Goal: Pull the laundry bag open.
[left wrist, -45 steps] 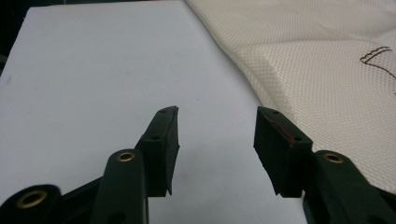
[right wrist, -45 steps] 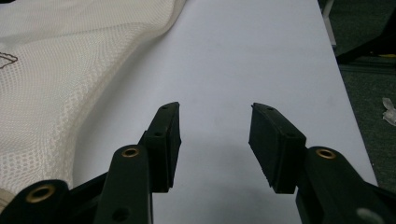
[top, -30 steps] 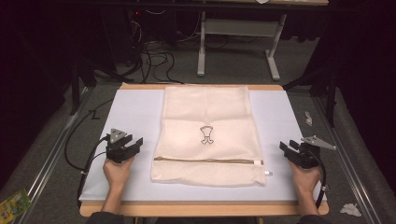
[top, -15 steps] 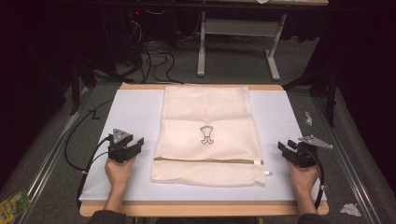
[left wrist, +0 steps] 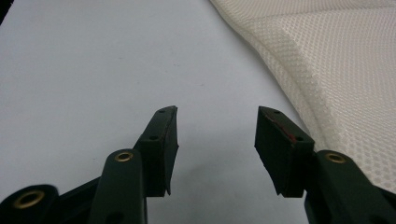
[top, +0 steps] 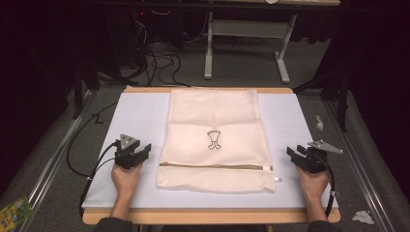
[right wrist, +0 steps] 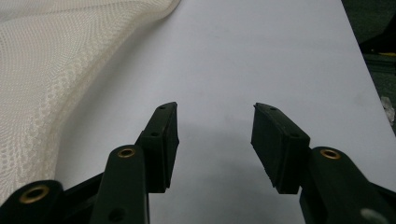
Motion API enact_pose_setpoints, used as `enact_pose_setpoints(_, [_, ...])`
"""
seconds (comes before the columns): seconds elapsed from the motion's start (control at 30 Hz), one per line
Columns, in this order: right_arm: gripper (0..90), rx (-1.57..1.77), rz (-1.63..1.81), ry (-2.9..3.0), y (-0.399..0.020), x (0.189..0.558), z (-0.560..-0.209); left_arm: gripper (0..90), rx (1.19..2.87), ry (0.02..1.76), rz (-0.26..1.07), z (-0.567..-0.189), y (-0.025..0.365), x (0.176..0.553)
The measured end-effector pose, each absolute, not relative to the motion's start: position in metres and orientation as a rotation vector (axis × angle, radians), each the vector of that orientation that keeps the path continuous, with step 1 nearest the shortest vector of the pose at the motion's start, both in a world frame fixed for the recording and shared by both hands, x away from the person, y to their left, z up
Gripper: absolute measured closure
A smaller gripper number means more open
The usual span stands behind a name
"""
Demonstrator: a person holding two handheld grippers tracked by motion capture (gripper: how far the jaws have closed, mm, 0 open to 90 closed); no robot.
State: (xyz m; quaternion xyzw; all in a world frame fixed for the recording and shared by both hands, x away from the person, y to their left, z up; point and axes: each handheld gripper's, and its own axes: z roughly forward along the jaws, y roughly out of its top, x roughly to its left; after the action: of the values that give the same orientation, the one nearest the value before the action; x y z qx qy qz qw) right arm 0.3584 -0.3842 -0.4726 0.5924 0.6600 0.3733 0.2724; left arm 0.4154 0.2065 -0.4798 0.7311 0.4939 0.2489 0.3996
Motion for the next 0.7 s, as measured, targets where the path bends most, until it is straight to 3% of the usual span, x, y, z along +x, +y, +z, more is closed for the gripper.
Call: enact_pose_setpoints(0.7, [51.0, 1.569, 0.988, 1.789, -0.3813, 0.3573, -0.4743, 48.3, 1.877, 1.235, 0.647, -0.4828, 0.2033, 0.4136])
